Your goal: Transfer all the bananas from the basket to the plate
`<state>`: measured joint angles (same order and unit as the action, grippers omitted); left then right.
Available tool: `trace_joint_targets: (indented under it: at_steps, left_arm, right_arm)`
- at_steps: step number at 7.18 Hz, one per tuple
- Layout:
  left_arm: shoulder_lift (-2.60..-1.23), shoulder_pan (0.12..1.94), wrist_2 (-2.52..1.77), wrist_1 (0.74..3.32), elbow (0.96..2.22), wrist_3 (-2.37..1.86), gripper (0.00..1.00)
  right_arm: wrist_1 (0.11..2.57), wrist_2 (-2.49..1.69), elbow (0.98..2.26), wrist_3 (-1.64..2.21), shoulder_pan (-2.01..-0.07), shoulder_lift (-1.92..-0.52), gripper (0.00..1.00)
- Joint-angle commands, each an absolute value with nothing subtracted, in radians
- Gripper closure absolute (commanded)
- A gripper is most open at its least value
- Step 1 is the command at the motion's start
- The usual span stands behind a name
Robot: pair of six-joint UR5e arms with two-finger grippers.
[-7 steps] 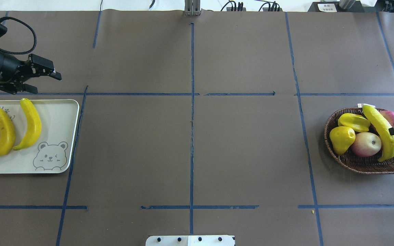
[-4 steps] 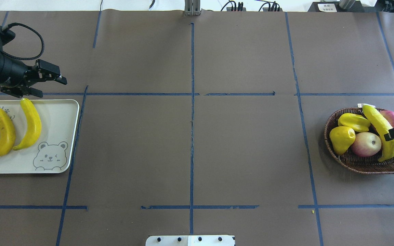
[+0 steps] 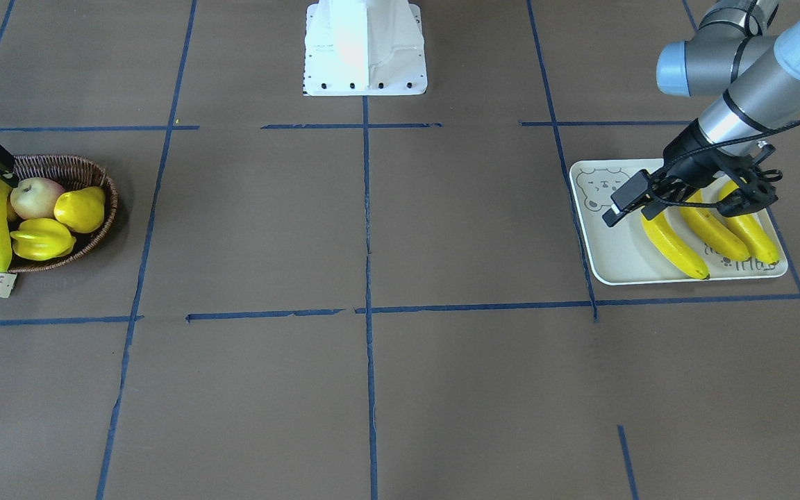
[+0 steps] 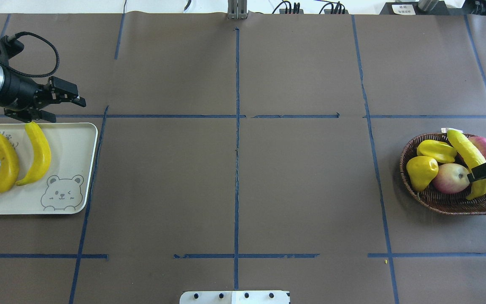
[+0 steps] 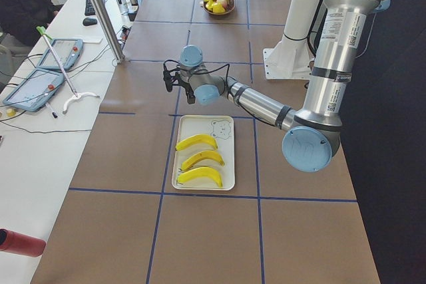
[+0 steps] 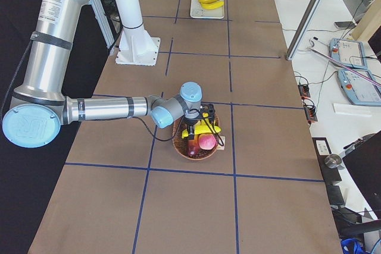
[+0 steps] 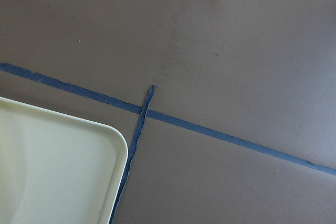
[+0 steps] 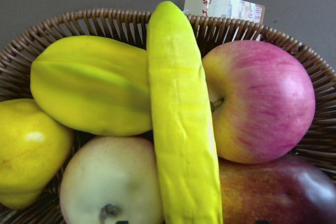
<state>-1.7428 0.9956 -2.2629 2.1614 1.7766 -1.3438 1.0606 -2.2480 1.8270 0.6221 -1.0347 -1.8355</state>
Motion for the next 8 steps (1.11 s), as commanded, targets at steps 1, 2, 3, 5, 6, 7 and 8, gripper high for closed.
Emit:
trace_joint_targets:
  at_steps: [1, 2, 3, 5, 6, 7, 8]
  left_arm:
    - [-1.744, 0.996, -2.264, 2.161, 1.776, -1.344, 0.0]
    - [-1.744, 0.996, -2.264, 2.161, 1.778, -1.345, 0.0]
    - [-1.743, 0.996, -2.266, 2.161, 1.784, -1.345, 0.0]
    - [-1.743, 0.996, -2.266, 2.161, 1.798, -1.365, 0.0]
    - [-1.74, 0.996, -2.266, 2.161, 1.805, -1.367, 0.0]
    - [-1.741, 0.996, -2.266, 2.161, 1.805, -1.368, 0.0]
    - [-1.743, 0.996, -2.264, 2.161, 1.807, -1.37, 0.0]
  right_arm:
    - [1.06, -2.247, 1.829, 0.621, -1.037, -1.836, 0.98]
    - [1.06, -2.253, 1.842, 0.621, -1.079, -1.836, 0.99]
    - [1.063, -2.261, 1.889, 0.62, -1.129, -1.844, 1.0]
    - [1.075, -2.292, 2.035, 0.618, -1.199, -1.922, 1.0]
    - [1.077, -2.353, 2.081, 0.618, -1.262, -1.922, 1.0]
    - [1.071, -2.421, 2.085, 0.626, -1.29, -1.883, 1.0]
    - [1.066, -2.463, 2.08, 0.684, -1.27, -1.783, 1.0]
